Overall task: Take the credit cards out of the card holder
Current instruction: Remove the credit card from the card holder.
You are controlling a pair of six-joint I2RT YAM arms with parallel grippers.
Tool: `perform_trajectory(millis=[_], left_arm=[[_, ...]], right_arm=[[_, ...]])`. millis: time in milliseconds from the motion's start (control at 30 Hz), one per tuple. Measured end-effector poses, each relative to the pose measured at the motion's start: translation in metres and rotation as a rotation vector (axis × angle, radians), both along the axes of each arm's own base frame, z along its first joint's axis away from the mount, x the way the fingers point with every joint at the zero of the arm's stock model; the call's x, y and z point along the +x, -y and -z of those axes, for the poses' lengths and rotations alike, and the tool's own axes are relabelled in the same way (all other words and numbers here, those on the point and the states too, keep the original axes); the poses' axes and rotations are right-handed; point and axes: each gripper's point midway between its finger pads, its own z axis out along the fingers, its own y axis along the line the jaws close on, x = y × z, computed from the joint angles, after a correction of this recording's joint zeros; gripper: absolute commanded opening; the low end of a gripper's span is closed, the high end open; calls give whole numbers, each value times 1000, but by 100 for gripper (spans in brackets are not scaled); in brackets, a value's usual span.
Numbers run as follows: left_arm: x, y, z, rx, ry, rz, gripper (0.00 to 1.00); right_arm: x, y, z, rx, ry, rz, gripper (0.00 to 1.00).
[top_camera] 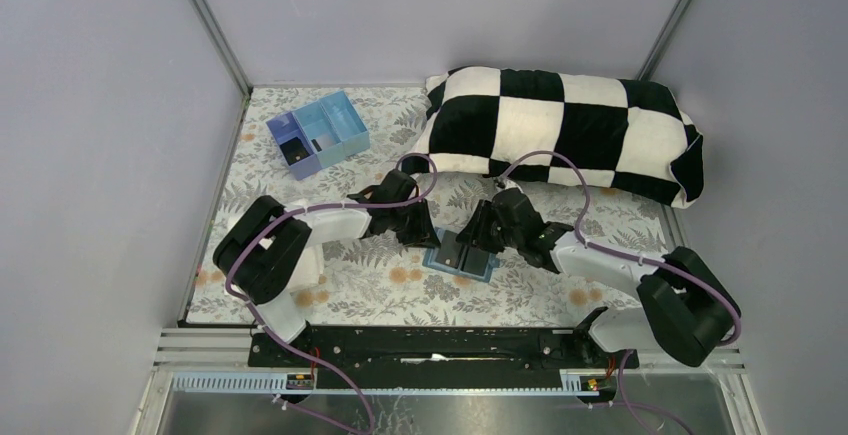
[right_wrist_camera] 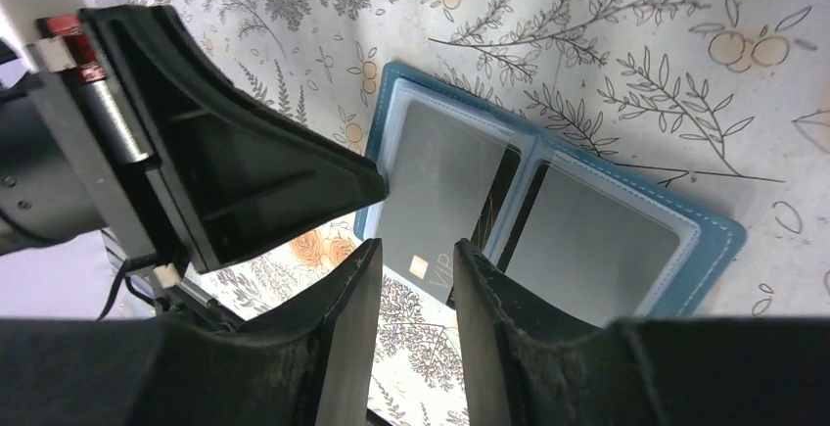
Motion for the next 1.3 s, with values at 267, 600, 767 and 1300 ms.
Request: perform_trajectory(millis=[267,600,767,1300], left_arm=[[-6,3,1,-13,-6,15,10],[-8,4,-2,-6,11,24,30],[-11,8,-5,-7,27,37,33],[-10,10,0,4,22,47,10]], right_arm=[[-7,9,39,43,-138,85,35],[-12,8,47,120,-183,108,26],[-12,5,50,147,-197,108,24],[-6,6,52,224,-226,127,21]])
